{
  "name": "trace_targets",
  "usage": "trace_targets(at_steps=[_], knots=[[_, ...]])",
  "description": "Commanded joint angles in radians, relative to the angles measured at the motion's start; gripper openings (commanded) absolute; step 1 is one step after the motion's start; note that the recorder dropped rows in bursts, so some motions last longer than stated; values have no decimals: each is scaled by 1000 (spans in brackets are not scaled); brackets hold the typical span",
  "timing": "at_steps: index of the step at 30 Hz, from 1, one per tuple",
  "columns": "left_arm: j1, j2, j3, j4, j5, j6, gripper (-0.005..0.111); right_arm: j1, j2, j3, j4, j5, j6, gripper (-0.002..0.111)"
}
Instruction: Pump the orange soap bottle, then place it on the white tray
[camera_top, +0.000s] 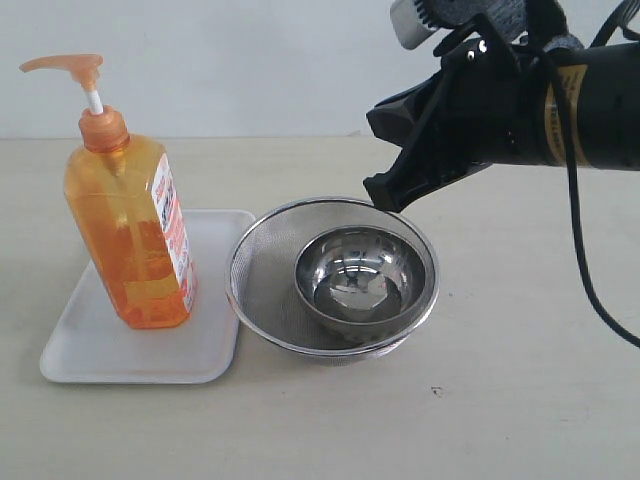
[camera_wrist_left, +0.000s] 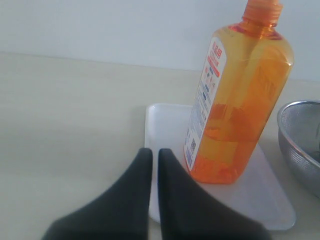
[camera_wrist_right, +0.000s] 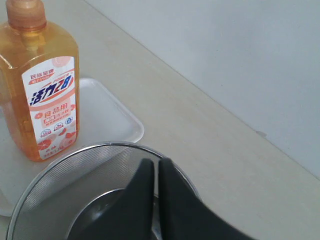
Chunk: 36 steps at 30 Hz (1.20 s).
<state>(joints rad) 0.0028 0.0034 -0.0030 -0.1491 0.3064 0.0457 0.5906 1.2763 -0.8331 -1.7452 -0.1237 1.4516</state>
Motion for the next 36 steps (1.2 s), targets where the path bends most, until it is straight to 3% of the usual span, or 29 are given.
trace_targets(at_steps=[1, 20, 36], knots=[[-4, -3, 3, 3, 1, 7, 5, -4, -10, 4, 1, 4, 8, 0], [-4, -3, 3, 3, 1, 7, 5, -2, -204, 13, 1, 170, 8, 0], [-4, -3, 3, 3, 1, 7, 5, -37, -489, 218, 1, 337, 15, 0]])
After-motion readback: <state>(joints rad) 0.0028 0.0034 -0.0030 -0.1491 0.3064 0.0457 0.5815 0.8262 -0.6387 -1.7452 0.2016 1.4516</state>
